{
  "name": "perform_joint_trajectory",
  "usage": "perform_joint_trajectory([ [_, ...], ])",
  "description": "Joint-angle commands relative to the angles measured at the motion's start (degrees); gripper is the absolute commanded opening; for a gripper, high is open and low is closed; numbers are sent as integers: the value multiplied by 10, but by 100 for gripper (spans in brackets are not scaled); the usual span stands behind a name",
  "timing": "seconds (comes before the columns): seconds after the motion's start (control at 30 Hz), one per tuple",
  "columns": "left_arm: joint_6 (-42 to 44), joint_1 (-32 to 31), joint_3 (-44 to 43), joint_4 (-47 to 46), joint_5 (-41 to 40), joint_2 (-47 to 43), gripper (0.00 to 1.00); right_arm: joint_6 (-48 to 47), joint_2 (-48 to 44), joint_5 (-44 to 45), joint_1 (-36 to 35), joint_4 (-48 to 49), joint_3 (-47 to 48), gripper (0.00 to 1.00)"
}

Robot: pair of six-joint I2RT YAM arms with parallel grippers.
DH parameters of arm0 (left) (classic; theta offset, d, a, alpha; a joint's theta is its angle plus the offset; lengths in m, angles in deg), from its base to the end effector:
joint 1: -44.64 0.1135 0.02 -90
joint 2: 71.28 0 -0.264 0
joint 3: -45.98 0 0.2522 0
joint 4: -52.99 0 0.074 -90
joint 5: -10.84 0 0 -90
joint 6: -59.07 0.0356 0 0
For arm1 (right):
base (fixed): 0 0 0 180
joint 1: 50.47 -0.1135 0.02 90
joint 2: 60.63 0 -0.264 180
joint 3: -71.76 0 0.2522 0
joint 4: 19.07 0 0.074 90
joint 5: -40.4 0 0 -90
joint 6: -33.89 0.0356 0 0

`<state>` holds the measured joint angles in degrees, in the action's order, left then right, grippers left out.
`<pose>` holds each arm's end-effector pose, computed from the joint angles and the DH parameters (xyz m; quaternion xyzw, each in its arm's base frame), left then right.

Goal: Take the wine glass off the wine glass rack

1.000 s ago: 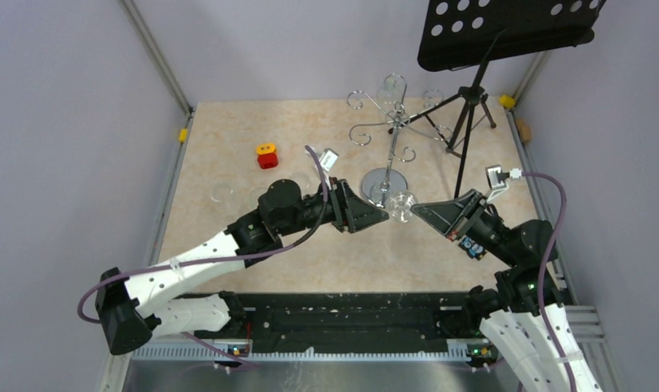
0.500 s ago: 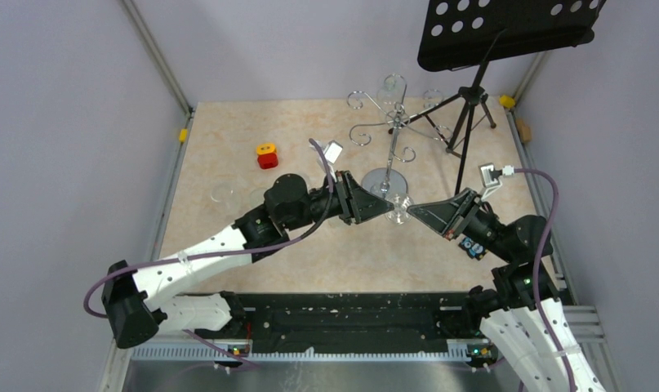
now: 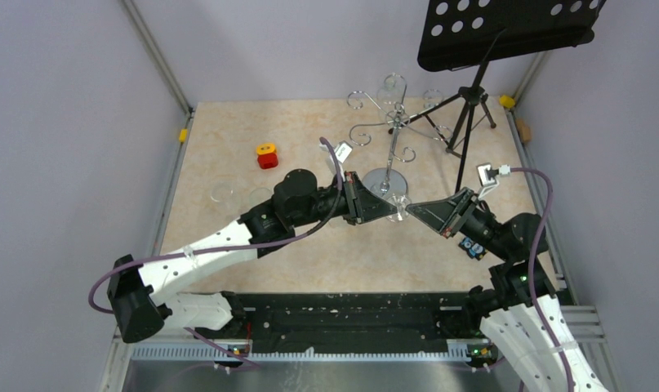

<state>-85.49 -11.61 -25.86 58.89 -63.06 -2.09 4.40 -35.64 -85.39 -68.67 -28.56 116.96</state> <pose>0.1508 -0.2434 0.3658 0.1068 0.7182 -0.6176 0.3023 0.1060 0.0568 0.3313 -0.0016 0.6516 0.6163 0.4423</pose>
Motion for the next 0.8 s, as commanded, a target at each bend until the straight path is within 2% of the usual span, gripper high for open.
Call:
perform_joint_trajectory([
  [0.0, 36, -8, -32, -12, 18, -16, 0, -37, -9, 41, -4, 5, 22, 46],
  [0.03, 41, -7, -34, -8, 14, -24, 0, -47, -16, 66, -4, -14, 28, 55],
  [0.1, 45, -5, -37, 0, 8, -39, 0, -59, -34, 121, -4, -41, 29, 67],
  [0.17, 40, 1, -37, -1, 11, -55, 0, -59, -57, 161, -4, -50, 16, 73],
  [0.23, 25, 6, -36, -10, 17, -71, 0, -49, -78, 175, -4, -19, -3, 76],
  [0.43, -56, 10, -38, -82, 39, -106, 0, -3, -87, 141, -5, 53, -30, 80],
  [0.53, -106, 10, -35, -142, 53, -114, 0, 14, -78, 106, -5, 120, -37, 80],
  [0.77, -227, 10, -23, -294, 99, -98, 0, 78, -42, 11, -5, 356, -38, 80],
])
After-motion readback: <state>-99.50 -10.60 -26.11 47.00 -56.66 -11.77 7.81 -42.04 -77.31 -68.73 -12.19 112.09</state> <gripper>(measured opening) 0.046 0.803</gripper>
